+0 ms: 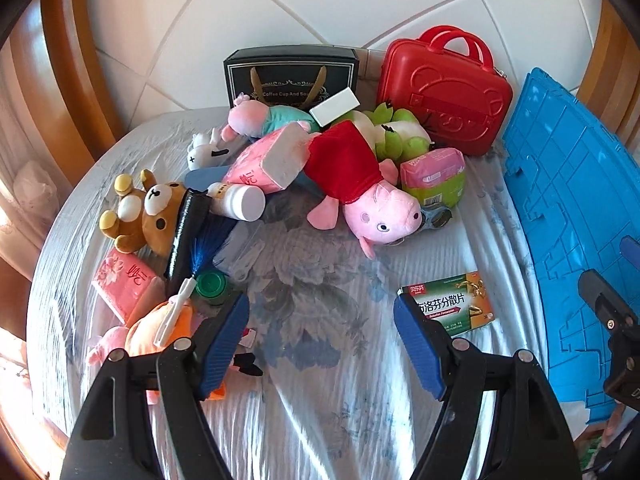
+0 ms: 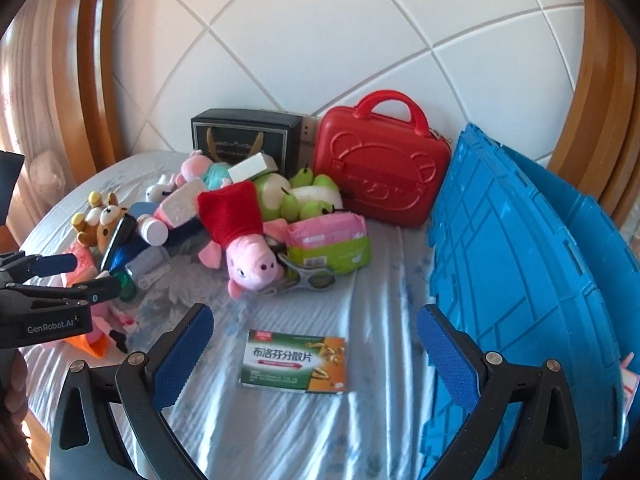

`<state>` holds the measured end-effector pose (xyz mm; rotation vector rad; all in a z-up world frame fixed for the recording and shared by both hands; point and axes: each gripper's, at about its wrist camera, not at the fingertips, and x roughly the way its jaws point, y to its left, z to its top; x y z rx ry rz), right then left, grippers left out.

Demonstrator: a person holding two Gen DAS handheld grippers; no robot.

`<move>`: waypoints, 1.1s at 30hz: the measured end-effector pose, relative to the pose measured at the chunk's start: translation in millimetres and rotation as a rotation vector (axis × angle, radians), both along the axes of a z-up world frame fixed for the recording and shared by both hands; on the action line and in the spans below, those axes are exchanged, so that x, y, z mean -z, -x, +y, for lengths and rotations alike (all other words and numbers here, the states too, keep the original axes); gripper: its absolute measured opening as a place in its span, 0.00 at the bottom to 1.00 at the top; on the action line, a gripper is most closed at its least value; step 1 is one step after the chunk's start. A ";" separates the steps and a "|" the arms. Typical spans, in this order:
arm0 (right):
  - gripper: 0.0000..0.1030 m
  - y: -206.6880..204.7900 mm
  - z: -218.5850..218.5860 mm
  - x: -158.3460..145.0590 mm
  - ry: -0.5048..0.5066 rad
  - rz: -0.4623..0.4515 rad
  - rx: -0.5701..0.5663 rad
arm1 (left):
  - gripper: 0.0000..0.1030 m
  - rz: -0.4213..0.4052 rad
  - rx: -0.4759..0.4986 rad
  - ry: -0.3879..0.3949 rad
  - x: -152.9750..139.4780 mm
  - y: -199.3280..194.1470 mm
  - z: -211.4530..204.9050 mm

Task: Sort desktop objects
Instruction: 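Return both tools from the bin to the bed, then grasp the green-orange medicine box with the left tool while the right tool grasps the grey clip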

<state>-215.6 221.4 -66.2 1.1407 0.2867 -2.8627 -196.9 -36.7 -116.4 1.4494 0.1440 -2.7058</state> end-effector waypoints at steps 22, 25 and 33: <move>0.80 46.8 68.6 191.8 -0.053 -0.495 0.165 | 0.72 -0.228 0.221 0.000 137.3 84.4 73.0; 0.76 57.1 73.4 210.2 -0.061 -0.535 0.174 | 0.72 -0.241 0.242 0.002 146.6 97.9 76.8; 0.76 115.0 83.2 221.4 -0.001 -0.487 0.166 | 0.72 -0.265 0.284 -0.027 165.4 131.8 80.8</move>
